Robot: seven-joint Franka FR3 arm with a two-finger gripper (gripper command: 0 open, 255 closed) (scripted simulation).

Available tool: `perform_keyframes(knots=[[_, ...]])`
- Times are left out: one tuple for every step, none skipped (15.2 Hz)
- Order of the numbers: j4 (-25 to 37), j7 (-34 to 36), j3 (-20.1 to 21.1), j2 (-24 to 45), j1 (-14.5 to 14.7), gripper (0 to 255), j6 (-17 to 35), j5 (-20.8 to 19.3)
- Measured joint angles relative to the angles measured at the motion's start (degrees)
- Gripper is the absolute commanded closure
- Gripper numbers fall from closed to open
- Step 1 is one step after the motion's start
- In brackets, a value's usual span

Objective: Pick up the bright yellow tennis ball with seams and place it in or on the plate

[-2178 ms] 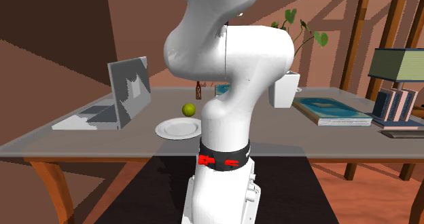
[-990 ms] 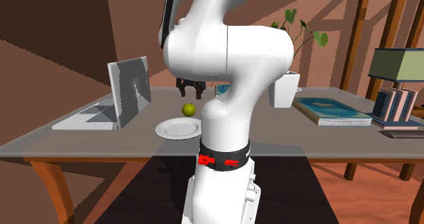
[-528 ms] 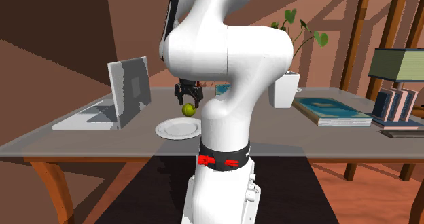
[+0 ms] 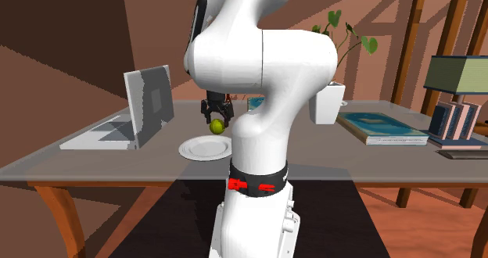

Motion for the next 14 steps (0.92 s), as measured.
perform_keyframes(knots=[[0.00, 0.00, 0.00, 0.00, 0.00, 255, 0.00, 0.00], [0.04, 0.00, 0.03, -0.03, 0.02, 255, 0.05, 0.00], [0.02, 0.00, 0.01, -0.01, 0.01, 255, 0.03, 0.00], [0.01, 0.00, 0.01, -0.01, 0.01, 255, 0.02, 0.00], [0.01, 0.00, 0.01, -0.02, 0.00, 255, 0.01, 0.00], [0.01, 0.00, 0.00, -0.02, 0.00, 255, 0.01, 0.00], [0.01, 0.00, 0.00, -0.02, 0.00, 255, 0.00, 0.00], [0.01, 0.01, 0.00, -0.02, 0.00, 255, 0.00, 0.00], [0.01, 0.01, 0.00, -0.01, 0.00, 255, 0.00, 0.00], [0.01, 0.01, 0.00, -0.02, 0.01, 255, 0.00, 0.00], [0.01, 0.01, 0.00, -0.01, 0.00, 255, 0.01, 0.00], [0.02, -0.18, 0.15, -0.34, -0.08, 255, -0.33, 0.27], [-0.11, -0.60, 0.44, -1.09, -0.28, 255, -0.91, 0.83], [0.00, -0.85, 0.62, -1.54, -0.38, 255, -1.43, 1.20]])
